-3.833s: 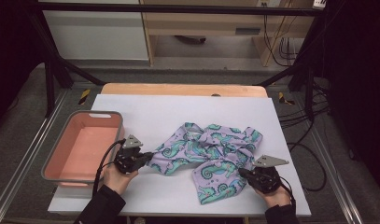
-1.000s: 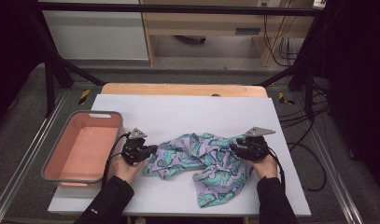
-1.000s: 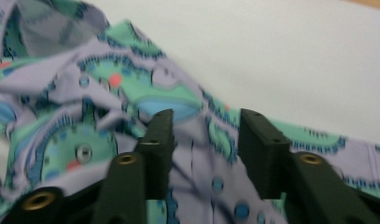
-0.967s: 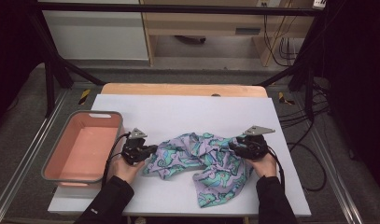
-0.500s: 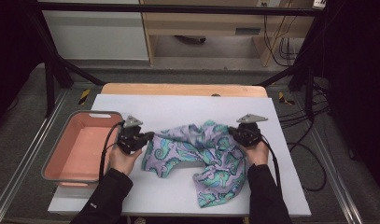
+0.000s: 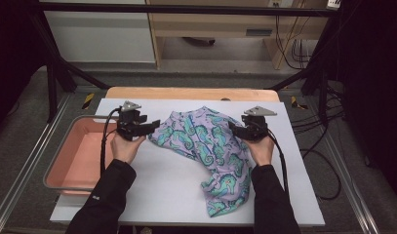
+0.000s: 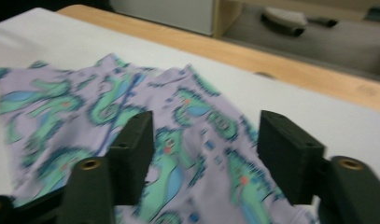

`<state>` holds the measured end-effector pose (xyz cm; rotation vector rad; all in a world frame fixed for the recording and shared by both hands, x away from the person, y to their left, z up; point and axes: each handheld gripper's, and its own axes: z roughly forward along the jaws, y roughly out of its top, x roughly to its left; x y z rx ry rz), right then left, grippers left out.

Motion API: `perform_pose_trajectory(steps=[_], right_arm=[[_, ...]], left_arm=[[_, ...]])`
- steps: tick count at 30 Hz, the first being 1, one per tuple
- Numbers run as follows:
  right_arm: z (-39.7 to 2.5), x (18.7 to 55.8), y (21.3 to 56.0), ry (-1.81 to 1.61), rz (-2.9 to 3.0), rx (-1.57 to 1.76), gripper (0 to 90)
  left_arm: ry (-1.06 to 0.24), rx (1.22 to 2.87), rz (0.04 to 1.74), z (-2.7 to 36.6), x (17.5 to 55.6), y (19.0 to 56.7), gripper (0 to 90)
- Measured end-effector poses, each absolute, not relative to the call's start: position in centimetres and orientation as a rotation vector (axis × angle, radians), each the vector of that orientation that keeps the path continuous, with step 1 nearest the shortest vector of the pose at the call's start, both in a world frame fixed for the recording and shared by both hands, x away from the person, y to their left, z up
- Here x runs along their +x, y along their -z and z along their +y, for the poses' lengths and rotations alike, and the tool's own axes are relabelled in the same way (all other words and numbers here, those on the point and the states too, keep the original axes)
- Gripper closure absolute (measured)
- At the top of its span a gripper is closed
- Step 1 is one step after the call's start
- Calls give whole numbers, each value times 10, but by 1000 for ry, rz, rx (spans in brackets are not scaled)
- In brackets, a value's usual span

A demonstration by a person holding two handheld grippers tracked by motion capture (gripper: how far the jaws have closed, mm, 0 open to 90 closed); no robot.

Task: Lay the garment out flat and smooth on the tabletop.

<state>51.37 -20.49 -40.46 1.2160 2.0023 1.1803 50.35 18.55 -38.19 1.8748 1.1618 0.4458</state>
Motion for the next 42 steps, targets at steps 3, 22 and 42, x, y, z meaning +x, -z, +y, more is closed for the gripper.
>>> perform_pose_trajectory(steps=[3,22,42], right_arm=[[-207,497,410,-1209,2032,1211,291],[-198,405,433,-1196,2315,1226,282],[-249,370,430,-1118,2234,1221,849]], left_arm=[[-403,1895,1129,182,492,397,299],[-307,1987,991,164,433,437,89],[-309,1983,979,167,427,442,90]])
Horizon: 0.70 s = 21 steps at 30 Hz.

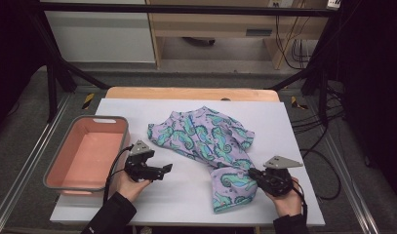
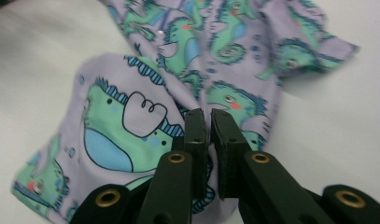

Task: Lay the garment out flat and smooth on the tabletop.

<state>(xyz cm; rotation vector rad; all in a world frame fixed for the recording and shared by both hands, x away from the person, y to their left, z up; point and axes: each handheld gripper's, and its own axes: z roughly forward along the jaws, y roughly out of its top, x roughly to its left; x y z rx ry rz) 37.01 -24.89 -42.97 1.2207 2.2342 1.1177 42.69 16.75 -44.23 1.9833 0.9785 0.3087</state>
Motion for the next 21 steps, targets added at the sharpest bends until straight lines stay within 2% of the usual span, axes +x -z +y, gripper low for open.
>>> perform_pose_trajectory(steps=[3,7,13,16,19,21], right_arm=[[-263,371,439,-1059,2225,1233,827],[-269,379,454,-966,2226,1277,730],[-254,372,431,-1169,2167,1180,432],[-238,371,426,-1266,2199,1136,369],[-220,375,432,-1260,2280,1100,415],[-213,377,436,-1178,2312,1093,606]], left_arm=[[-301,1988,985,165,427,446,90],[-293,1995,981,164,428,448,90],[-279,2010,956,160,428,448,90],[-257,2026,932,155,427,449,106],[-230,2035,905,148,428,449,141],[-213,2054,880,140,428,449,181]])
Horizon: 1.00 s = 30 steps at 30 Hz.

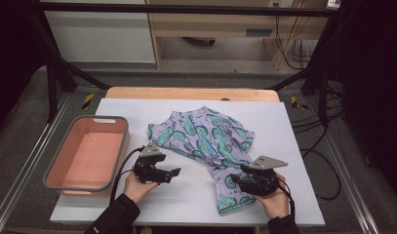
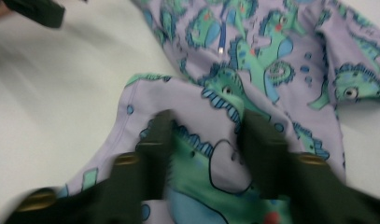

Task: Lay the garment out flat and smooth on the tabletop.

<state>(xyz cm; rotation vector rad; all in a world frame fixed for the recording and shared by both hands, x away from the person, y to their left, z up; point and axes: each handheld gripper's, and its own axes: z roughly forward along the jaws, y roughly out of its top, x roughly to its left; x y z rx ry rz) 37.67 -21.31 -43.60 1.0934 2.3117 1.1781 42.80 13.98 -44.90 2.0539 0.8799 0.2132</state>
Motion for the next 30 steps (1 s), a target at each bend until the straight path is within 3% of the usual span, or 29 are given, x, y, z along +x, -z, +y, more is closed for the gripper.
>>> perform_pose_trajectory(steps=[2,4,9,18,21,24,30], right_arm=[[-213,377,439,-1143,2337,1105,739],[-219,376,439,-1124,2341,1116,804],[-249,371,439,-1126,2302,1179,812],[-271,366,457,-990,2314,1241,727],[-269,366,452,-1017,2291,1229,647],[-266,364,445,-1079,2250,1204,496],[-252,366,440,-1165,2236,1156,453]], left_arm=[[-206,2071,847,130,429,449,236],[-197,2091,832,119,432,449,282],[-123,2106,782,89,438,450,394],[-96,2168,741,37,448,463,464],[-83,2185,741,28,450,469,486],[-21,2184,744,22,450,473,581],[-48,2214,758,14,447,477,803]])
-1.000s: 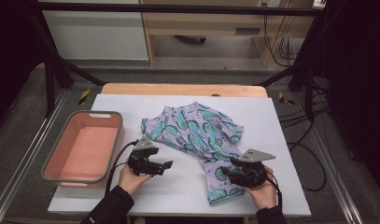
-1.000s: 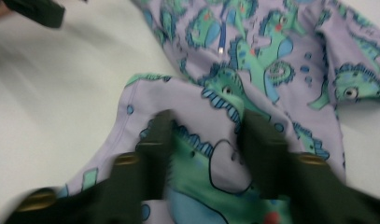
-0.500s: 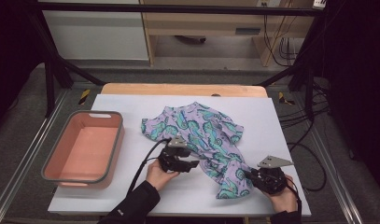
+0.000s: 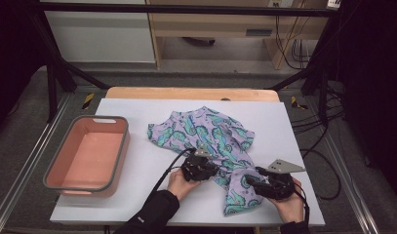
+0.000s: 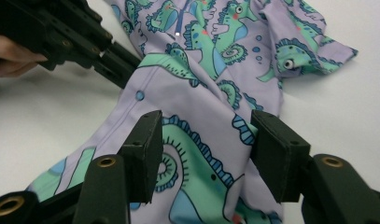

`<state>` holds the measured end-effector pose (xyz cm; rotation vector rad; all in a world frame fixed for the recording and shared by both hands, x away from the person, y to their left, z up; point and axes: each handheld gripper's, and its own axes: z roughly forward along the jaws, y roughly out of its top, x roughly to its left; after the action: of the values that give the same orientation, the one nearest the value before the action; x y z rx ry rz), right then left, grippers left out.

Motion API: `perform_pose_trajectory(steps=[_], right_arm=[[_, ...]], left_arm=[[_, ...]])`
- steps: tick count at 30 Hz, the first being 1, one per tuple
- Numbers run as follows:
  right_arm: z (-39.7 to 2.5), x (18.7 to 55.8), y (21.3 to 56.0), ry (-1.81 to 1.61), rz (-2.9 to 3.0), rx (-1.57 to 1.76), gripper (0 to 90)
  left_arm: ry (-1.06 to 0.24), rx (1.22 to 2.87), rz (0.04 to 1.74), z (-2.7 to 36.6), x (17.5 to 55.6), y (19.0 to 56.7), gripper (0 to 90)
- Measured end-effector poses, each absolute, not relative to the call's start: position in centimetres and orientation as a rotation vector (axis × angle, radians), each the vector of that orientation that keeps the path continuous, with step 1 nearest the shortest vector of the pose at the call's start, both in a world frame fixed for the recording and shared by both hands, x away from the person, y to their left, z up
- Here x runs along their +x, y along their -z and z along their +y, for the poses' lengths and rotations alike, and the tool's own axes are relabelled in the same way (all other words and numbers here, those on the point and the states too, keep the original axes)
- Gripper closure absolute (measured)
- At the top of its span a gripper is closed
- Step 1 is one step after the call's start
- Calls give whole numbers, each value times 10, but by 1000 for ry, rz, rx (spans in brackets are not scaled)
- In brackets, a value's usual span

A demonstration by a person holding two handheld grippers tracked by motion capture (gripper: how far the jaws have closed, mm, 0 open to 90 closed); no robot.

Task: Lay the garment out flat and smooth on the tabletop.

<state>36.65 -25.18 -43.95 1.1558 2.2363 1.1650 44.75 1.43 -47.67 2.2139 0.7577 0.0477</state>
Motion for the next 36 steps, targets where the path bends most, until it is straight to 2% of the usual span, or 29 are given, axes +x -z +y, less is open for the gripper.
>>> perform_pose_trajectory(steps=[3,4,6,8,12,17,20,23,26,27,30,34,36], right_arm=[[-243,373,443,-1149,2243,1143,504],[-241,375,445,-1141,2254,1135,551],[-238,376,447,-1125,2277,1135,709],[-239,373,446,-1127,2272,1130,788],[-248,366,439,-1170,2249,1132,808],[-266,358,441,-1177,2232,1179,808],[-272,356,447,-1160,2243,1223,807],[-275,357,453,-1132,2249,1277,794],[-277,356,455,-1070,2246,1304,767],[-278,355,454,-1077,2236,1305,759],[-281,353,443,-1130,2201,1288,704],[-273,352,425,-1217,2168,1221,541],[-264,358,424,-1243,2184,1208,476]], left_arm=[[-51,2224,756,14,447,476,870],[-51,2230,757,15,446,475,878],[-61,2235,758,17,444,473,888],[-69,2229,754,22,441,470,890],[-80,2229,739,41,428,458,892],[-91,2232,719,72,401,445,892],[-54,2215,715,85,387,442,891],[-42,2232,711,84,377,445,890],[-82,2249,701,79,374,448,875],[-92,2243,708,79,376,448,848],[-124,2220,750,80,388,446,652],[-77,2164,811,74,412,448,456],[-43,2156,800,64,420,452,429]])
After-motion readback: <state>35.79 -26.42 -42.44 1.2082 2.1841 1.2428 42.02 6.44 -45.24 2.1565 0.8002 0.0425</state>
